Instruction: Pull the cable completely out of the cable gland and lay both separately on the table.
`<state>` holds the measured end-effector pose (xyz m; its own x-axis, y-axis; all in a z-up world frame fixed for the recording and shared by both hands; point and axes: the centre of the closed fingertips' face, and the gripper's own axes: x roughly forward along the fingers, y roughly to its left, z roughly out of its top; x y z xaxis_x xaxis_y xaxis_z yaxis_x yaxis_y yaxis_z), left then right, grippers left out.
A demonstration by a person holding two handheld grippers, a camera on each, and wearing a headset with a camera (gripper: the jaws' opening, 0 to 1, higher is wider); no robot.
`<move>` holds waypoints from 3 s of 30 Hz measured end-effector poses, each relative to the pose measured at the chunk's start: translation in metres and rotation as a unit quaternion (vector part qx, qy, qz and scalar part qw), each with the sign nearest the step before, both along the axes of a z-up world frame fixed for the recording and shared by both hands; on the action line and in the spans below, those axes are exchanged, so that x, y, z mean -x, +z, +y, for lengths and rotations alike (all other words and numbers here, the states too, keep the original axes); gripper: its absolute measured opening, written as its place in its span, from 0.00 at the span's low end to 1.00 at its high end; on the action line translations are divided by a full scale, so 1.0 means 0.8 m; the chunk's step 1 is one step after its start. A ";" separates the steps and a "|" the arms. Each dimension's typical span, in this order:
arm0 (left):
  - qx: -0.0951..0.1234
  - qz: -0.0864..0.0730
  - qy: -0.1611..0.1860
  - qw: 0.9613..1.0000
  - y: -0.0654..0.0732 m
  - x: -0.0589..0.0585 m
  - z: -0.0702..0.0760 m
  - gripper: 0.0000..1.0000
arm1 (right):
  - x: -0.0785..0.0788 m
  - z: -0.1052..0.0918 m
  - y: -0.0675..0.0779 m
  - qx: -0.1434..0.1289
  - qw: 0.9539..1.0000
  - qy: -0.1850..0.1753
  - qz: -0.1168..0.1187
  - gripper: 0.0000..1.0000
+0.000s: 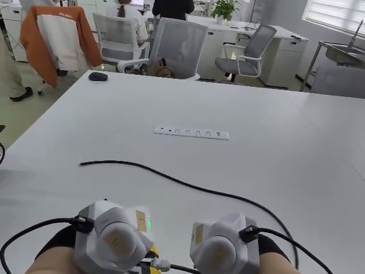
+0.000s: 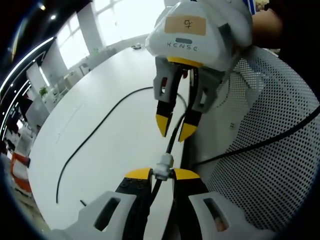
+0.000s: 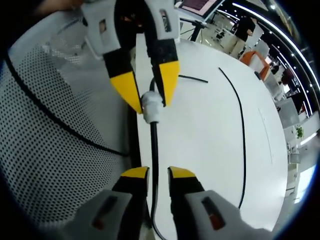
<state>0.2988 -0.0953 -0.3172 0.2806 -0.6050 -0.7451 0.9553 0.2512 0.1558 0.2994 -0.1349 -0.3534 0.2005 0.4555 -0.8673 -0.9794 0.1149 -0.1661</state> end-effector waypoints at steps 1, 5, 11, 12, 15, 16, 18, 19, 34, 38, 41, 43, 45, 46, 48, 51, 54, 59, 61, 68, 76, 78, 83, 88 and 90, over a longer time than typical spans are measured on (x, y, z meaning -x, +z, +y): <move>0.000 0.000 0.000 1.000 0.000 0.000 0.000 0.17 | 0.002 0.005 0.004 -0.013 1.000 -0.001 0.003 0.17; 0.002 -0.002 -0.003 1.000 0.002 0.000 -0.001 0.17 | 0.007 0.025 0.022 -0.061 0.998 0.010 0.005 0.17; 0.004 -0.003 -0.005 1.000 0.003 0.001 -0.002 0.17 | 0.009 0.036 0.036 -0.089 0.996 0.016 0.000 0.11; 0.004 -0.004 -0.006 1.000 0.003 0.001 -0.003 0.17 | 0.010 0.037 0.036 -0.091 0.996 0.016 0.002 0.10; 0.008 -0.005 -0.008 1.000 0.004 0.002 -0.005 0.17 | 0.010 0.036 0.035 -0.086 0.996 0.020 -0.002 0.03; 0.007 -0.005 -0.008 1.000 0.004 0.002 -0.005 0.17 | 0.010 0.035 0.034 -0.084 0.996 0.019 -0.002 0.03; 0.009 -0.005 -0.008 1.000 0.005 0.001 -0.005 0.17 | 0.010 0.035 0.033 -0.083 0.996 0.017 -0.003 0.03; 0.009 -0.005 -0.008 1.000 0.005 0.001 -0.005 0.17 | 0.009 0.035 0.033 -0.083 0.996 0.017 -0.003 0.03; 0.000 -0.004 -0.006 1.000 0.001 0.001 -0.003 0.17 | -0.001 -0.008 -0.002 0.018 1.000 -0.016 0.000 0.02; -0.002 -0.004 -0.004 1.000 0.000 0.000 -0.001 0.17 | -0.008 -0.019 -0.008 0.032 0.999 -0.035 0.005 0.03; -0.001 -0.005 -0.004 1.000 0.001 0.000 -0.001 0.17 | -0.007 -0.020 -0.010 0.034 0.999 -0.034 0.010 0.03; -0.003 -0.005 -0.004 1.000 0.000 -0.001 -0.001 0.17 | -0.009 -0.022 -0.010 0.041 0.999 -0.036 0.004 0.11; -0.002 -0.004 -0.005 1.000 0.000 0.000 -0.002 0.17 | -0.012 -0.016 -0.006 0.033 0.999 -0.024 -0.010 0.22; -0.002 -0.005 -0.006 1.000 0.000 0.000 -0.002 0.17 | -0.011 -0.012 -0.005 0.025 0.999 -0.022 -0.009 0.22; -0.002 -0.005 -0.005 1.000 0.000 -0.001 -0.002 0.17 | -0.003 -0.001 0.000 0.006 1.000 -0.007 -0.001 0.19; -0.002 -0.004 -0.006 1.000 0.000 0.000 -0.003 0.17 | -0.001 0.012 0.010 -0.022 1.000 0.003 -0.005 0.20; -0.001 -0.004 -0.008 1.000 0.000 0.001 -0.004 0.17 | 0.001 0.024 0.023 -0.059 0.998 0.005 -0.001 0.16; 0.002 -0.006 -0.011 1.000 0.002 0.002 -0.005 0.17 | 0.006 0.032 0.030 -0.077 0.997 0.013 -0.001 0.10; 0.003 -0.006 -0.012 1.000 0.002 0.003 -0.006 0.17 | 0.007 0.033 0.030 -0.075 0.997 0.019 -0.002 0.04; 0.004 -0.009 -0.009 1.000 0.003 0.001 -0.006 0.17 | 0.006 0.031 0.029 -0.072 0.997 0.014 -0.002 0.03; -0.005 -0.014 -0.006 1.000 0.001 -0.002 -0.003 0.17 | -0.002 0.008 0.011 -0.021 1.000 -0.006 -0.004 0.03; -0.007 -0.016 -0.004 1.000 0.001 -0.003 -0.001 0.17 | -0.005 -0.003 0.004 0.004 1.000 -0.015 -0.005 0.03; -0.005 -0.014 -0.001 1.000 0.001 -0.003 -0.001 0.17 | -0.011 -0.025 -0.009 0.049 0.998 -0.028 -0.008 0.02; -0.006 -0.015 0.001 1.000 0.002 -0.005 0.000 0.17 | -0.014 -0.022 -0.003 0.040 0.999 -0.032 -0.013 0.04; -0.003 -0.014 0.001 1.000 0.002 -0.004 0.000 0.17 | -0.013 -0.016 0.000 0.032 0.999 -0.027 -0.016 0.13</move>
